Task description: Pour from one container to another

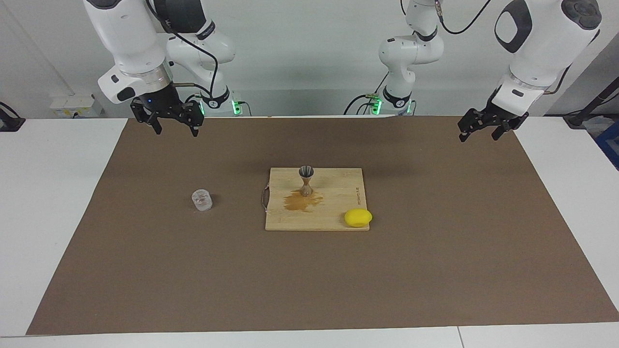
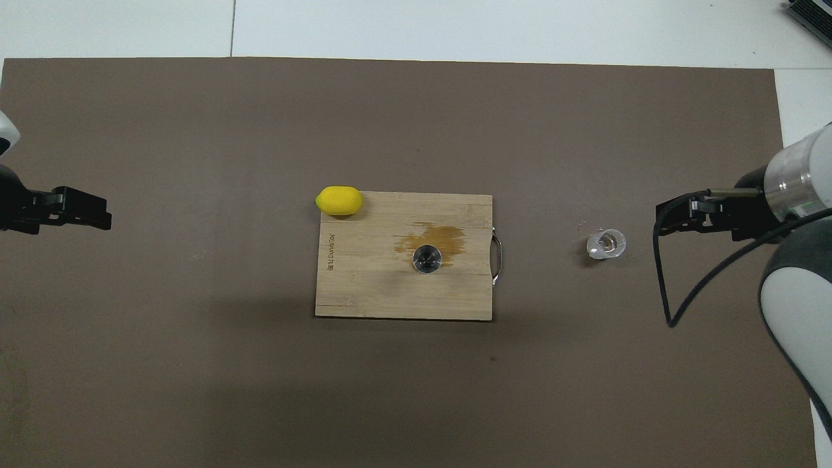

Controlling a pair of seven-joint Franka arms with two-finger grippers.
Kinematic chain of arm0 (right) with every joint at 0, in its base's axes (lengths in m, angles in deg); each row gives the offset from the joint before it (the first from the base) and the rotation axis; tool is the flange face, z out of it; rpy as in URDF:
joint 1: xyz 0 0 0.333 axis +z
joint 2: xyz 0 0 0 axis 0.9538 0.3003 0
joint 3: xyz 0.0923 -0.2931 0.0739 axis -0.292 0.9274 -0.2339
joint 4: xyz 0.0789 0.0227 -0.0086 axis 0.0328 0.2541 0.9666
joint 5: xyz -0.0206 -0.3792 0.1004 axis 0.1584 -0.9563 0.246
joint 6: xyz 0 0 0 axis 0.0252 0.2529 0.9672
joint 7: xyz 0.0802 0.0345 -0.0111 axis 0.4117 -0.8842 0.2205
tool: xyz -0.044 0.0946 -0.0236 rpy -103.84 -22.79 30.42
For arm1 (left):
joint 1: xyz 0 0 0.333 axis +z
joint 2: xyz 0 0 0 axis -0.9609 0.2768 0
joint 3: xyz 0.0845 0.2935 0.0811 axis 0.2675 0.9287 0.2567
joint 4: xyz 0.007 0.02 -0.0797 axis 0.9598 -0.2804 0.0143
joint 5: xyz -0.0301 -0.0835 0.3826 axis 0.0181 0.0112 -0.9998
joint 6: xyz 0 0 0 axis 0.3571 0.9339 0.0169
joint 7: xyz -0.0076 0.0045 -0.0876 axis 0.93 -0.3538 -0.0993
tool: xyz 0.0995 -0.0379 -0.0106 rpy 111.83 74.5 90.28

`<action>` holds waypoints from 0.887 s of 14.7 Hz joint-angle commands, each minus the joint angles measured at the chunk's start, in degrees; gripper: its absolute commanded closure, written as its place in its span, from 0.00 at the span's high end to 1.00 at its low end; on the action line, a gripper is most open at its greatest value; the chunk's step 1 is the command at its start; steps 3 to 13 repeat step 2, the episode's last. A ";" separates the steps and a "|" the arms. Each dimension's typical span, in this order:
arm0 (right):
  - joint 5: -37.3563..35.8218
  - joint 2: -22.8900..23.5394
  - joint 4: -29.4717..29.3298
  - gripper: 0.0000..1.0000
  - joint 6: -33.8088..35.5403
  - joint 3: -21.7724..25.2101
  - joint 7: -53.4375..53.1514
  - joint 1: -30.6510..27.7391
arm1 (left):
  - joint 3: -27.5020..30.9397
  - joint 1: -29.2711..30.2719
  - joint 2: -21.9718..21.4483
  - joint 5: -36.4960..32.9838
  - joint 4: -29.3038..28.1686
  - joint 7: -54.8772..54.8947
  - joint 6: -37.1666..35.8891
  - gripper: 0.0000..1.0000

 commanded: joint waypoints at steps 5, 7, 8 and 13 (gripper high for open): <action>-0.45 -0.06 0.29 0.98 0.15 -0.57 1.22 -0.80 | 0.09 -0.29 0.37 -1.03 1.13 -0.80 -0.23 1.00; -0.45 -0.06 0.29 0.98 0.15 -0.57 1.22 -0.80 | 0.09 -0.29 0.37 -1.03 1.13 -0.80 -0.23 1.00; -0.45 -0.06 0.29 0.98 0.15 -0.57 1.22 -0.80 | 0.09 -0.29 0.37 -1.03 1.13 -0.80 -0.23 1.00; -0.45 -0.06 0.29 0.98 0.15 -0.57 1.22 -0.80 | 0.09 -0.29 0.37 -1.03 1.13 -0.80 -0.23 1.00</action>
